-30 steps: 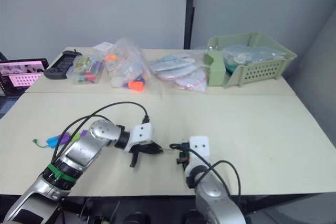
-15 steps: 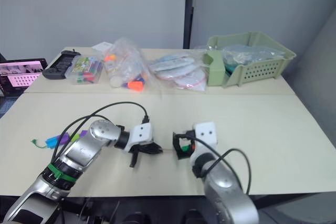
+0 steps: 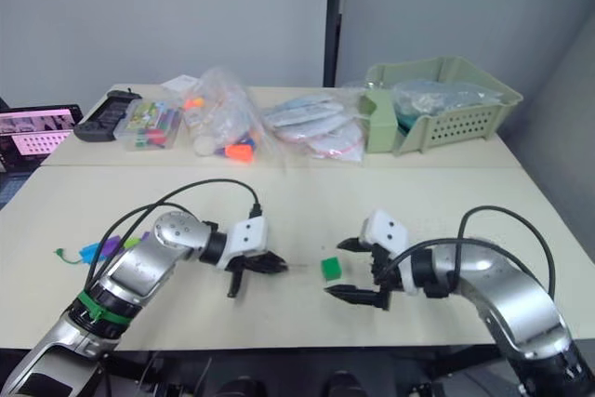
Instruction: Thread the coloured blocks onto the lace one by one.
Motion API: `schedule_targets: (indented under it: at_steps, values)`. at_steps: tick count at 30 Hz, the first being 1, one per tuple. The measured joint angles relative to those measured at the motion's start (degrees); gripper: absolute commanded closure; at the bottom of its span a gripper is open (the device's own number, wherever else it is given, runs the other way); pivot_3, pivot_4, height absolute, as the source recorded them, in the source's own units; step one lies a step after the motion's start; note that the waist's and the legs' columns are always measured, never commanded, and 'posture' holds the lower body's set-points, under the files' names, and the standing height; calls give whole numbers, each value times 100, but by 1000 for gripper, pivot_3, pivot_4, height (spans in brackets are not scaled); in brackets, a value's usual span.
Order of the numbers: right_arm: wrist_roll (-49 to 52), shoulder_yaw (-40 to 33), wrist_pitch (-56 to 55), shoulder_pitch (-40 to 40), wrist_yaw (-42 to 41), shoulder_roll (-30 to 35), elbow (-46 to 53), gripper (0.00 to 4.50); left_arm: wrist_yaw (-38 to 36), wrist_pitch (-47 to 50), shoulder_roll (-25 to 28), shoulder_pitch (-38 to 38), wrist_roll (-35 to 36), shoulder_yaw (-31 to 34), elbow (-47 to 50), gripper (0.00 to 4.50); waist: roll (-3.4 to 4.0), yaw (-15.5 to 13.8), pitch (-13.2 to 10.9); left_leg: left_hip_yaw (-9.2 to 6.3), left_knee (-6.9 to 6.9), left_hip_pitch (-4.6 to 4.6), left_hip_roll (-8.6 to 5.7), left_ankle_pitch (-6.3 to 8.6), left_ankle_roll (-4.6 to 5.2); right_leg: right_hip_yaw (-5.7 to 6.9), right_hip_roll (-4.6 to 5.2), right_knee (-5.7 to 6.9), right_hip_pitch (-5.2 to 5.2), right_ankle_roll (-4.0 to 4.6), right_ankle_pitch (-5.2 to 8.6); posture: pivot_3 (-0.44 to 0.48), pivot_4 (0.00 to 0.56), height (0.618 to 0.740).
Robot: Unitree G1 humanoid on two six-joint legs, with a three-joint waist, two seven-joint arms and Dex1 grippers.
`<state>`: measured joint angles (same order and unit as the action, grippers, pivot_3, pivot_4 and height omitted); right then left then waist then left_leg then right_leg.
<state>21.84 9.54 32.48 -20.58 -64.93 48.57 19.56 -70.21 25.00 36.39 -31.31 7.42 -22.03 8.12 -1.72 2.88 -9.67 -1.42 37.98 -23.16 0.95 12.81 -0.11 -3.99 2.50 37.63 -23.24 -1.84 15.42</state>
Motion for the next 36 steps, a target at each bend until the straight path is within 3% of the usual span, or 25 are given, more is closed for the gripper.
schedule_targets:
  at_steps: [5, 12, 15, 22, 36]
  values:
    - [-787, 733, -1361, -858, -759, -265, -1606, 57, -62, 223, 183, 87, 123, 45, 245, 4500, 0, -67, -1, -2, 1, -6, -4, 0, 0, 1, 6, -2, -2, 1, -1, 0, 150, 740]
    - [-1169, 1061, -2064, -1192, -1273, -625, -2599, 57, 101, 425, 187, 92, 123, 47, 421, 4500, 0, -132, -1, -4, 2, -7, -5, 0, 0, 1, 10, 0, -2, 2, -3, 0, 150, 740]
    - [-1211, 1061, -2204, -1208, -1371, -676, -2753, 882, 180, 536, 187, 96, 124, 46, 495, 4500, 0, -145, -1, -5, 2, -4, -4, 0, 0, 1, 9, 3, -1, 2, -4, 0, 150, 740]
    - [-1242, 995, -2325, -1153, -1316, -824, -2885, 3298, 385, 672, 172, 265, 89, -39, 641, 4500, 1, -172, -1, -6, 2, -2, -4, 0, 0, 1, 10, 7, -1, 3, -4, 0, 150, 740]
    - [-1219, 848, -1719, -763, -805, -876, -2186, 3337, 809, 859, -279, -58, -158, -319, 440, 4500, 1, -171, -1, -5, 4, 2, -4, 0, 0, 1, 7, 12, 1, 3, -4, 0, 150, 740]
